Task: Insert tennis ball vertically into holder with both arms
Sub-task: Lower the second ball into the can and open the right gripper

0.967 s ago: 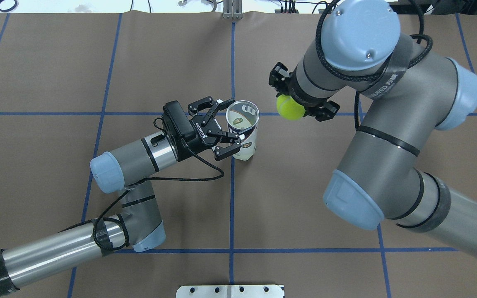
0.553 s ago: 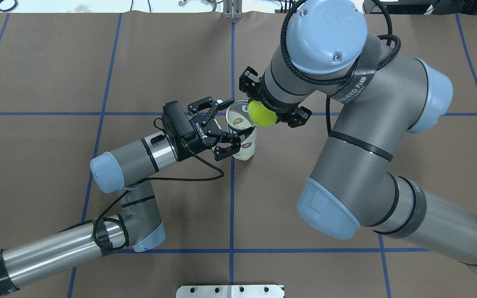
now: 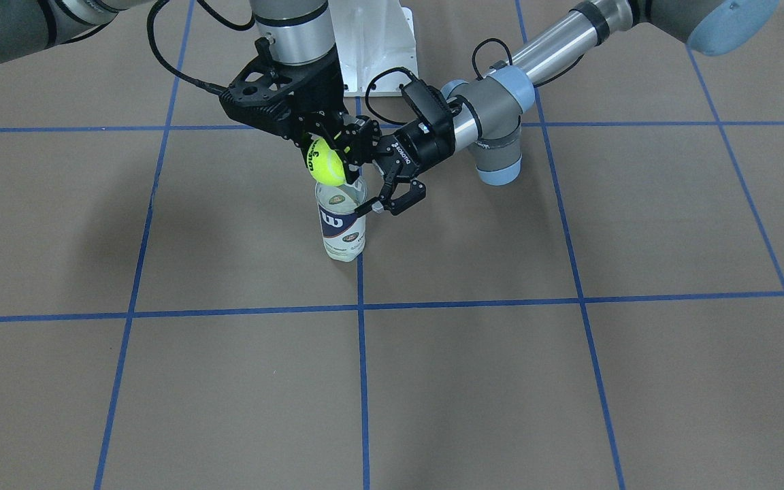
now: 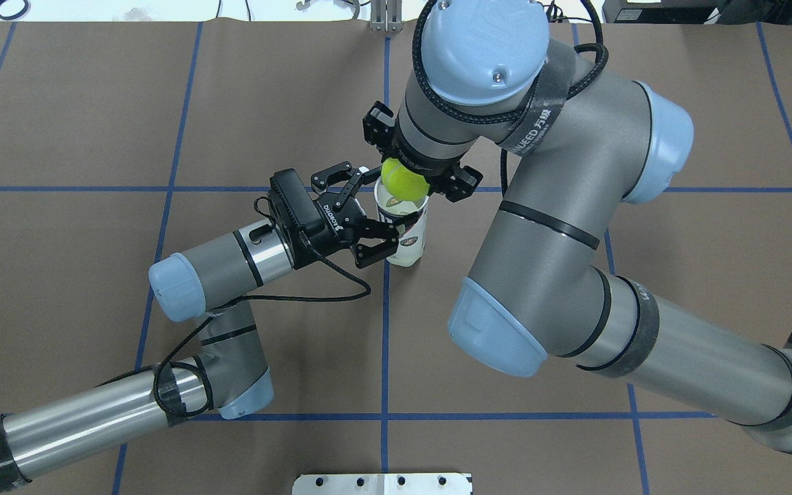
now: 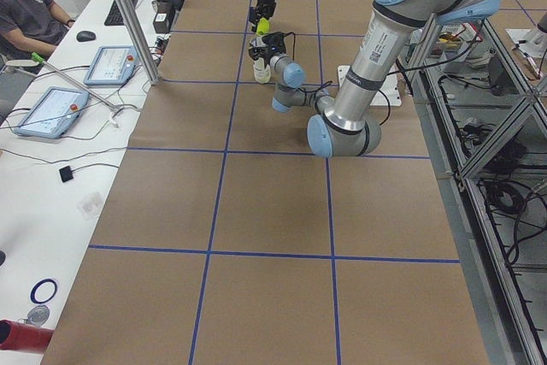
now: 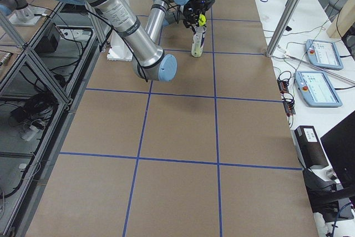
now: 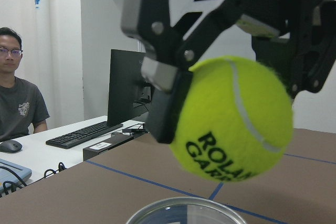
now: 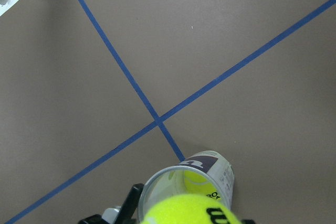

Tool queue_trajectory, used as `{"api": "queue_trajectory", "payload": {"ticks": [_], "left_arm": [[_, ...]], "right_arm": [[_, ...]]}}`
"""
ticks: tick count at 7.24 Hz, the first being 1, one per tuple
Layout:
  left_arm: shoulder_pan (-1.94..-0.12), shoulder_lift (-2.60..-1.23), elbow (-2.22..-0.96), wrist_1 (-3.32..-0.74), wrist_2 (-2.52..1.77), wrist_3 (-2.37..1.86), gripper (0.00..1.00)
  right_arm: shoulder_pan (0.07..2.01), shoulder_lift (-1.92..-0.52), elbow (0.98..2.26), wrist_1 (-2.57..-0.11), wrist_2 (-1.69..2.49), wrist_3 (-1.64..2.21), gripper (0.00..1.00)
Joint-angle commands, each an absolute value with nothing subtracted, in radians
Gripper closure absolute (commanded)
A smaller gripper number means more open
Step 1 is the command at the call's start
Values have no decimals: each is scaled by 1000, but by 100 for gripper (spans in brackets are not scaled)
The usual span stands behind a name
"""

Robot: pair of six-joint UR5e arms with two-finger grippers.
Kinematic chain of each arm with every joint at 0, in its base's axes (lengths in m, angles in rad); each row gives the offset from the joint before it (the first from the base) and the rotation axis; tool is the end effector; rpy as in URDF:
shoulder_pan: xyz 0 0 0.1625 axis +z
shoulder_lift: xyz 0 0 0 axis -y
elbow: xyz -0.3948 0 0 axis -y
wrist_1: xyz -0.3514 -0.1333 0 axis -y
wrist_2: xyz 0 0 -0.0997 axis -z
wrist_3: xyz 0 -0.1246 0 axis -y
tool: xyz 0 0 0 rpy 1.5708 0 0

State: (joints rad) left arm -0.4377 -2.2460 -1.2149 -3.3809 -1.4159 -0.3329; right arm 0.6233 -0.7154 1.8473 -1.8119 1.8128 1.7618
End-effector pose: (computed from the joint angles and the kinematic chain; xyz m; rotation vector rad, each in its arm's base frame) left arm 0.5077 -0.4060 0.2106 1.6485 1.3606 0.3084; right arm -0.4301 -0.4366 0.1019 -0.0310 -0.9314 0.6482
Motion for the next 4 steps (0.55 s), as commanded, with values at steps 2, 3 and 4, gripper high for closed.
{"api": "queue_trajectory", "payload": {"ticks": [2,3,4], "left_arm": [[-437,-2247,-1215,-3381,-1416,-333,13],[-437,-2247,-1215,-3381,-1416,-333,13],[-437,-2247,-1215,-3381,-1416,-333,13]], "right_arm": [[620,-713,1816,-1783,1813,1747,92],[617,-715,1806,-1779,1813,1747,76],[617,-715,1807,-1779,1813,1747,38]]}}
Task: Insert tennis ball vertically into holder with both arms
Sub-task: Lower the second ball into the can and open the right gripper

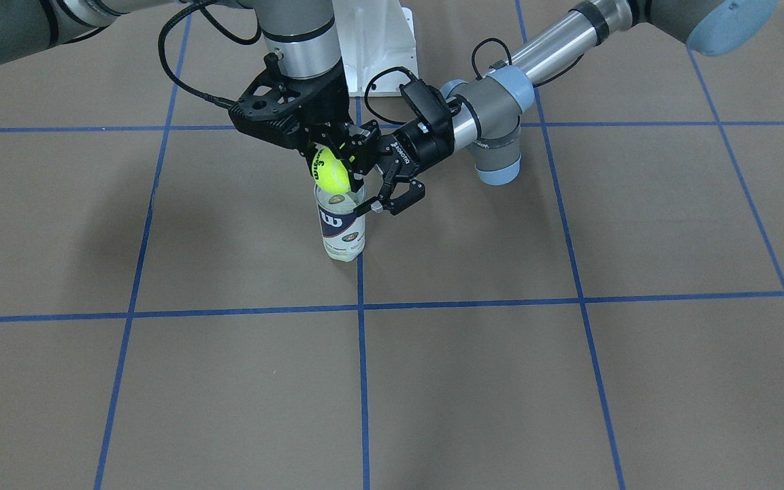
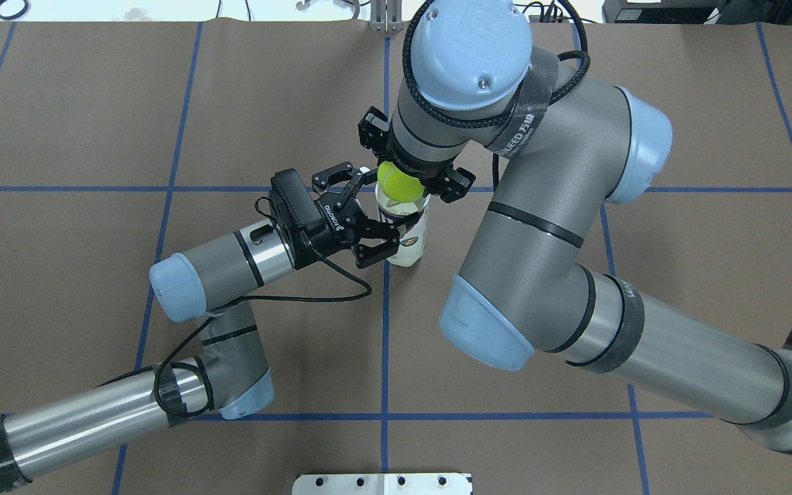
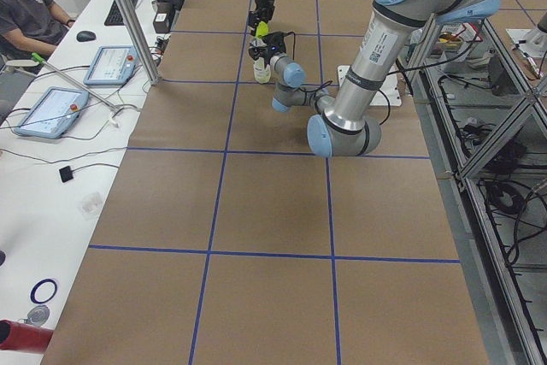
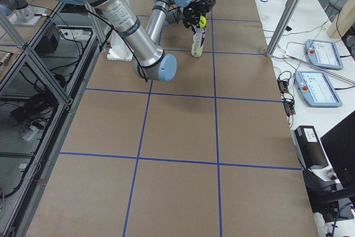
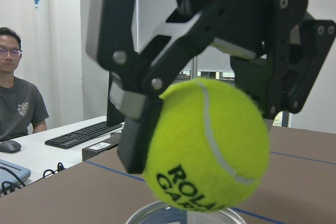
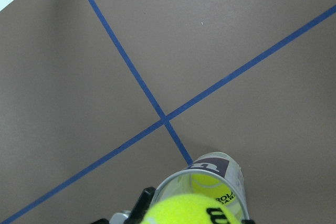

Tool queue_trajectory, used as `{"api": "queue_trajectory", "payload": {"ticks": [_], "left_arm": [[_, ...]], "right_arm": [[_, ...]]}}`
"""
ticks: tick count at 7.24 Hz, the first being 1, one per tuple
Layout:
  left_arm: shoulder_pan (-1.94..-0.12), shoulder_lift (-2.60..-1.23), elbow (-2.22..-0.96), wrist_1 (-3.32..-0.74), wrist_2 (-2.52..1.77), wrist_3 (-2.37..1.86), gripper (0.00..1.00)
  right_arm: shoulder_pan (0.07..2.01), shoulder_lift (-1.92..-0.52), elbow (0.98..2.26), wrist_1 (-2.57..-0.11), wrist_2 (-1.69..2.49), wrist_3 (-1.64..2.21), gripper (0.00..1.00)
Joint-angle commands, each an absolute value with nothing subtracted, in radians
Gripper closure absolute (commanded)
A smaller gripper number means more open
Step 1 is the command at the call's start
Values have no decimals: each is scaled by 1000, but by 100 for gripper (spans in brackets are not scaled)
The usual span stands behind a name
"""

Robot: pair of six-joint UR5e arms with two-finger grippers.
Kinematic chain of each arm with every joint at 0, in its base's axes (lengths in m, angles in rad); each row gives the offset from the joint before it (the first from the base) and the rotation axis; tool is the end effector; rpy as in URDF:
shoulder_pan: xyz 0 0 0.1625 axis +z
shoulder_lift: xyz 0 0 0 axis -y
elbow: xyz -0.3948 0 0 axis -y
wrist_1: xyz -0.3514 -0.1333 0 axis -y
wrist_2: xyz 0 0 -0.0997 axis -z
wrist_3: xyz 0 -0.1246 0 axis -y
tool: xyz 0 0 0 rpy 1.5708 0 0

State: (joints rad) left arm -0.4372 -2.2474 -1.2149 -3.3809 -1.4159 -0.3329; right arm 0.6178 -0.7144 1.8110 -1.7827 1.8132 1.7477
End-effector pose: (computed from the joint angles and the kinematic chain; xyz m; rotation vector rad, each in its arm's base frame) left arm 0.5080 -0.4058 0.2097 1.6491 1.3620 0.3081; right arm -0.4418 -0.4408 0.1080 -0.0289 -0.9246 0.6314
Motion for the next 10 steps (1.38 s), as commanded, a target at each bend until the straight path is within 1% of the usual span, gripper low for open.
{"api": "queue_trajectory", "payload": {"ticks": [1,6,7,8,9,10], "left_arm": [[-437,-2246,-1215,-3381,-1416,-333,13],[-437,-2249,-1215,-3381,-1416,-333,12],[-437,-2250,-1216,-3381,-1416,-334,10],[-437,-2250,-1219,-3382,-1416,-336,1],[-437,-2241,-1239,-3384,-1416,-339,1],[-437,-2197,-1288,-3384,-1416,-341,1]], "right_arm": [[615,-719,1809,-1779,1812,1749,1],[612,-723,1821,-1781,1813,1749,1],[612,-745,1851,-1781,1816,1749,1],[614,-770,1885,-1781,1821,1749,1],[615,-775,1885,-1781,1830,1747,1],[623,-782,1885,-1781,1841,1747,1]]}}
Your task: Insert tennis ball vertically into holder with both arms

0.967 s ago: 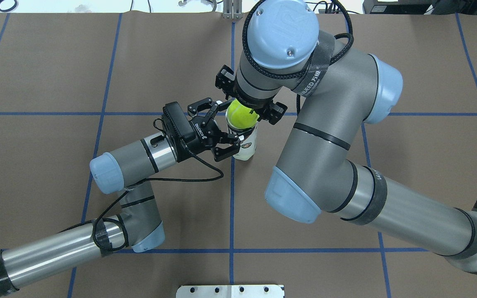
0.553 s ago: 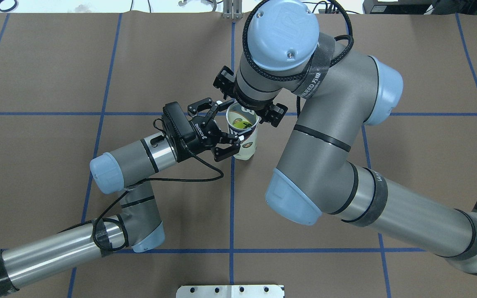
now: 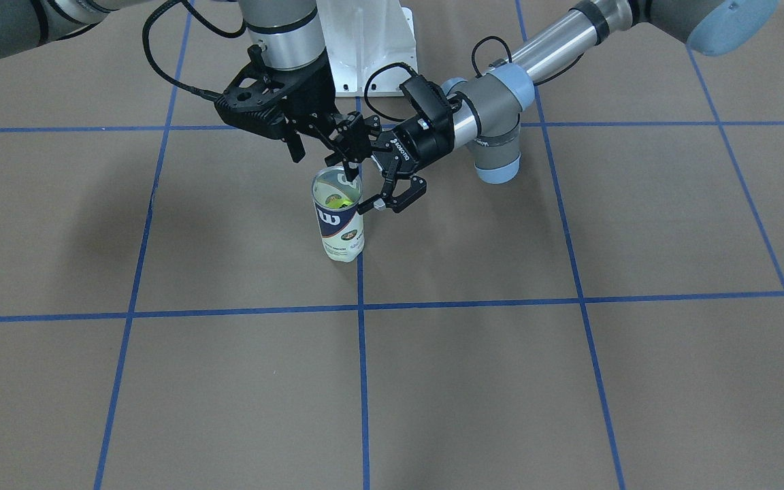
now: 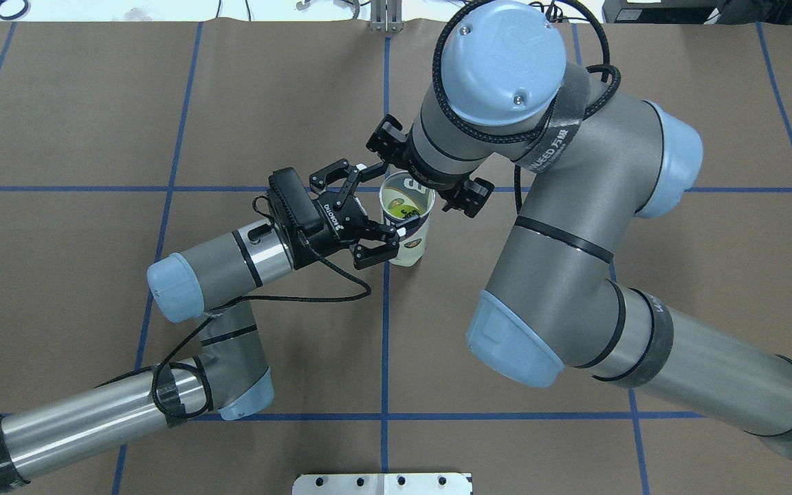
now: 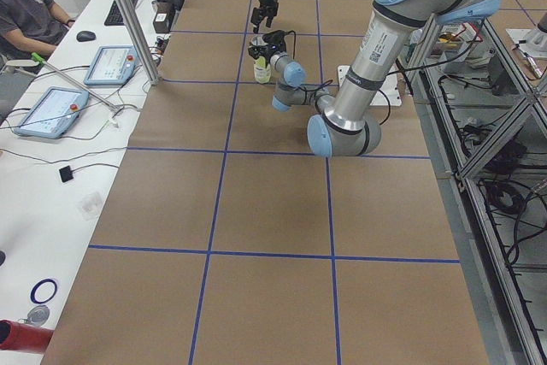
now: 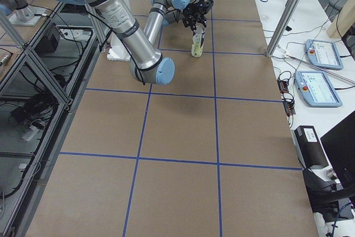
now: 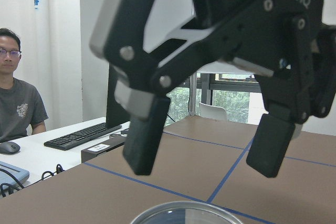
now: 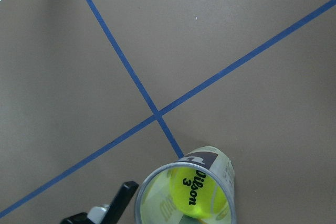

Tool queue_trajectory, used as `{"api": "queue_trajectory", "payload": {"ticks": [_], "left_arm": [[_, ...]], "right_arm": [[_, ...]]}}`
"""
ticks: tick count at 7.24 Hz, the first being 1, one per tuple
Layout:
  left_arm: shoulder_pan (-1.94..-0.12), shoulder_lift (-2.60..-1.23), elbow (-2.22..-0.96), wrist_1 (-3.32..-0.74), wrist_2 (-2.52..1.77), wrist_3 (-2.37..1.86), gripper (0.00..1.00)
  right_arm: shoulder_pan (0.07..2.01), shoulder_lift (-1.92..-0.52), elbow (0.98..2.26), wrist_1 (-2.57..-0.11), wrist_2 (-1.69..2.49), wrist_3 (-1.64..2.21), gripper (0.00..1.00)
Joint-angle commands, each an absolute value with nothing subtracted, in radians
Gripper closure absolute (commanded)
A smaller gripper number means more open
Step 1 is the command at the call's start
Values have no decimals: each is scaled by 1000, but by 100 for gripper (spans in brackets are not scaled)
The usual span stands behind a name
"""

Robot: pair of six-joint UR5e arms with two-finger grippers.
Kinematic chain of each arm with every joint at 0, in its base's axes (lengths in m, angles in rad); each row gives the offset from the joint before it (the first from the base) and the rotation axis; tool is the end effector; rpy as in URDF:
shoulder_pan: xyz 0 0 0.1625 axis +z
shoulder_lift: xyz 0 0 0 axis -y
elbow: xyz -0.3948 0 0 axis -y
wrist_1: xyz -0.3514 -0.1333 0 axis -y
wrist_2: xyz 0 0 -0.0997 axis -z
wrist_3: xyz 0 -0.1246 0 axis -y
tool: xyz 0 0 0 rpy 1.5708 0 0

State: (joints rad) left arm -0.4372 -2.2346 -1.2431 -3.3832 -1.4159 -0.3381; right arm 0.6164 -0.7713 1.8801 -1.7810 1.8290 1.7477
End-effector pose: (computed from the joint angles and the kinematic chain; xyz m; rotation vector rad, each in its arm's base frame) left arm 0.5004 -0.4022 0.2068 1.6572 1.3785 0.2979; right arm -0.4277 -0.4274 0.1201 -0.0407 -0.9402 0.6193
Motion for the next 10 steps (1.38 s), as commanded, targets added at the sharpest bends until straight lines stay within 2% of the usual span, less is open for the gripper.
{"api": "queue_trajectory", "payload": {"ticks": [1,4,5,7,10], "left_arm": [[-436,-2154,-1348,-3384,-1417,-342,1],[-437,-1976,-1535,-3384,-1417,-348,1],[-460,-1942,-1542,-3385,-1399,-388,1],[-630,-1800,-1540,-3373,-1343,-545,1],[-868,-1784,-1548,-2985,-1360,-597,1]], "right_arm": [[638,-784,1885,-1781,1856,1746,1],[734,-860,1929,-1782,1939,1660,1],[767,-911,1951,-1781,1959,1605,1],[857,-1006,1950,-1776,1989,1374,1],[997,-1136,1906,-1772,1988,1018,1]]}}
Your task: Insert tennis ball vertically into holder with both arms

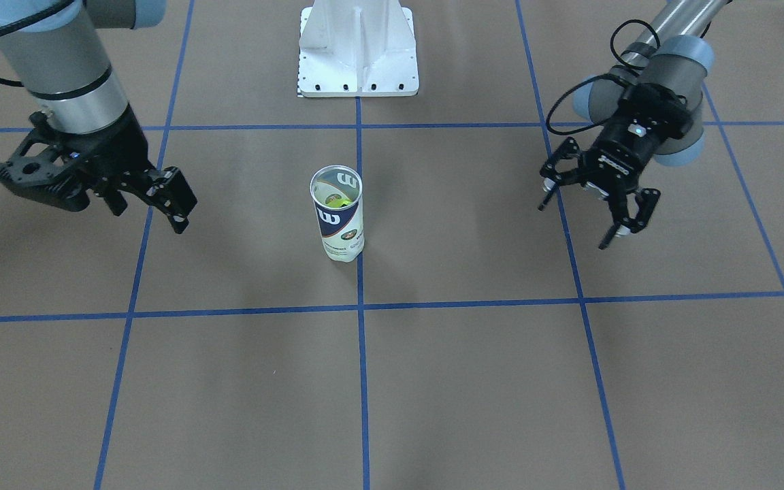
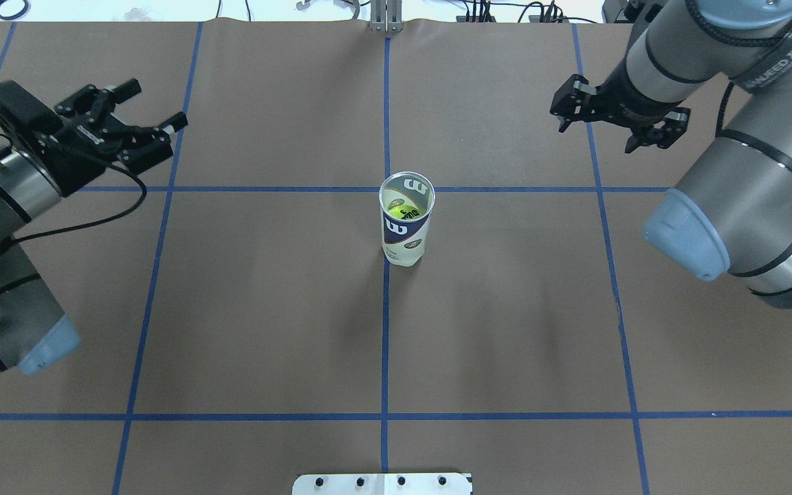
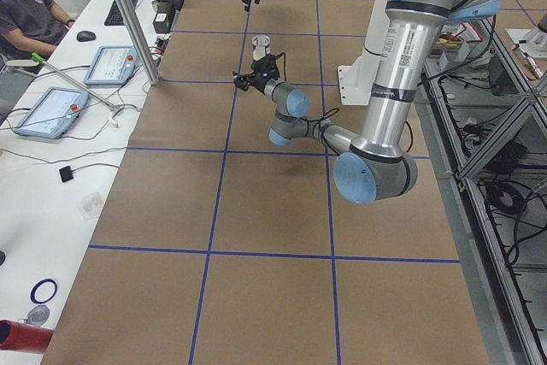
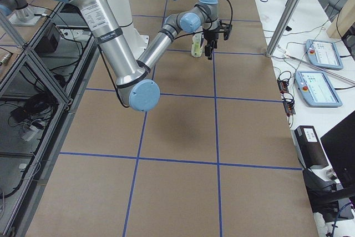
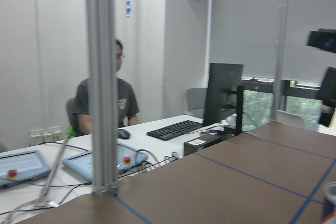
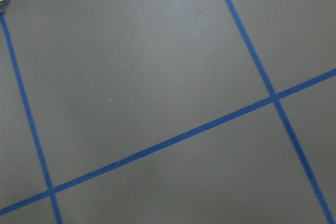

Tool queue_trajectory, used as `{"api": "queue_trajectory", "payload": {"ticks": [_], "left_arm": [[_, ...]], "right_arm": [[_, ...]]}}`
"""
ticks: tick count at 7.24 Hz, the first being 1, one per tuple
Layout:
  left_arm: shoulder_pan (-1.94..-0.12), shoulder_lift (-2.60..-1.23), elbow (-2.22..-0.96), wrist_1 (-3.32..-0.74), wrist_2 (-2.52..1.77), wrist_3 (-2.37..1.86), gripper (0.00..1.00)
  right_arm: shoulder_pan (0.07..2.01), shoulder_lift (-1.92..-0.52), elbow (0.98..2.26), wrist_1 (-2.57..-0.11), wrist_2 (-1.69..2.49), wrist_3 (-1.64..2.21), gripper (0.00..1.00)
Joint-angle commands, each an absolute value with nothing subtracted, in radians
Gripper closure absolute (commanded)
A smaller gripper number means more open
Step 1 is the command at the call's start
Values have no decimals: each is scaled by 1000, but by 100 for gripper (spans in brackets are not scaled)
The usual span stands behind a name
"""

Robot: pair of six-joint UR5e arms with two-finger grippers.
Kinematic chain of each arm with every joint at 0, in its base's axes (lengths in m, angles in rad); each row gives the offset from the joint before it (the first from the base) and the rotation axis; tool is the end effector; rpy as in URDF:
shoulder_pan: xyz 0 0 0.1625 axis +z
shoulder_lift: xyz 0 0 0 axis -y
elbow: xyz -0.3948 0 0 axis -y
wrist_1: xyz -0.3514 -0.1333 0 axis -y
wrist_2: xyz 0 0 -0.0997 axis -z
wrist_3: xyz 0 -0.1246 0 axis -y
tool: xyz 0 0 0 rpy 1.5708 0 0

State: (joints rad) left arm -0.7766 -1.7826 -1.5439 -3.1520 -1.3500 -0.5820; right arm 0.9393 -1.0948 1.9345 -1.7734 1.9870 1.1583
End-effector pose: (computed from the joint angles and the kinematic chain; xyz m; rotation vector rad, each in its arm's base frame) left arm 0.2643 -0.4848 0.3625 1.4565 0.9907 -0.0407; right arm -0.2657 -0.5038 0.2841 0.0796 -0.7451 0.3696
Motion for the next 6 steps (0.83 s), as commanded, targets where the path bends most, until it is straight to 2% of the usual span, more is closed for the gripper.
{"api": "queue_trajectory", "payload": {"ticks": [1,3,4,6], "left_arm": [[-946,-1792,-1551,-2829,-1456,-621,1],[-1150,-1912,-1549,-2379,-1818,-620,1],[-1213,-1923,-1546,-2215,-1976,-611,2],[-1290,-1899,-1557,-2086,-2136,-530,5]], "right_arm": [[1030,-1137,1863,-1772,1997,955,1],[1116,-1161,1816,-1757,2067,791,1],[1159,-1195,1804,-1740,2110,714,1],[1225,-1250,1795,-1733,2155,599,1]]}}
